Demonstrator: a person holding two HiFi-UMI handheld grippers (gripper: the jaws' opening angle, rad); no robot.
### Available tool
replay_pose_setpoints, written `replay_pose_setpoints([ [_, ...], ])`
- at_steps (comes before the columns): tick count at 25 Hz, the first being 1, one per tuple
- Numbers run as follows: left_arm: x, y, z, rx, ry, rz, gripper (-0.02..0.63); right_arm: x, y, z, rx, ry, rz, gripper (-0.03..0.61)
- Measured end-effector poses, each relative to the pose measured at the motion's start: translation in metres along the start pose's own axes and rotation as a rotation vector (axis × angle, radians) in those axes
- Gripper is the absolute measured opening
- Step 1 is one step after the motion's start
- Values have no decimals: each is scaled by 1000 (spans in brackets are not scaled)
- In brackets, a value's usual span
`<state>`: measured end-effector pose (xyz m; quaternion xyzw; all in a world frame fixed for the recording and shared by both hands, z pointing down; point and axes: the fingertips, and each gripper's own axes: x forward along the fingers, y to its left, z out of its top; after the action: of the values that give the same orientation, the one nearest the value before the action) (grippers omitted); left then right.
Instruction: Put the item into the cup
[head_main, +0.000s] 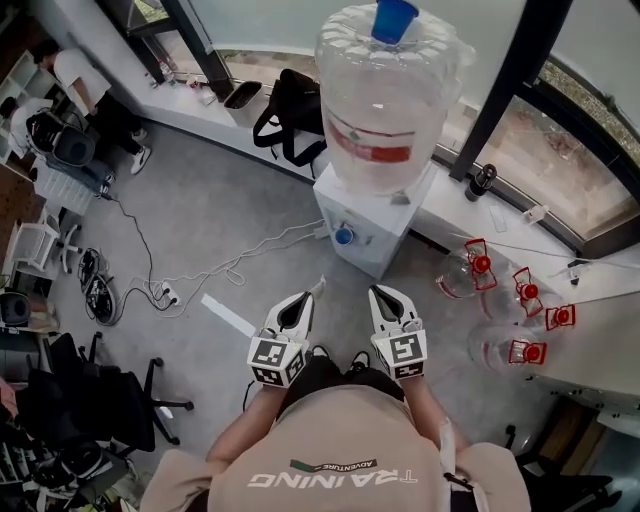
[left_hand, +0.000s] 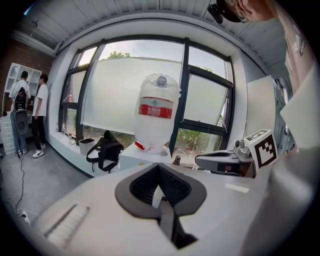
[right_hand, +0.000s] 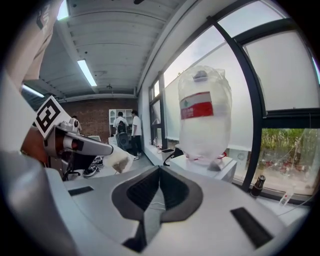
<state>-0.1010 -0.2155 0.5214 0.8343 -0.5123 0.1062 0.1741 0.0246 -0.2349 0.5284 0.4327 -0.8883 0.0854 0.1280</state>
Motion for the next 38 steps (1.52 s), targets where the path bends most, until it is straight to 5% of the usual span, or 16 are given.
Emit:
replay_pose_setpoints([
  [18,66,81,7,37,71,-231,9,67,-3,16,6,44,-224,12],
  [23,87,80,-4,37,128,-285,9,72,-8,-2,36,93,-265,11],
  [31,121,79,-27,51,179,-289,9,108,-18,-57,13,159,-201,12],
  [38,161,89,-95,43,249,-253,9,142,-39,-119,130,171,-185,12],
])
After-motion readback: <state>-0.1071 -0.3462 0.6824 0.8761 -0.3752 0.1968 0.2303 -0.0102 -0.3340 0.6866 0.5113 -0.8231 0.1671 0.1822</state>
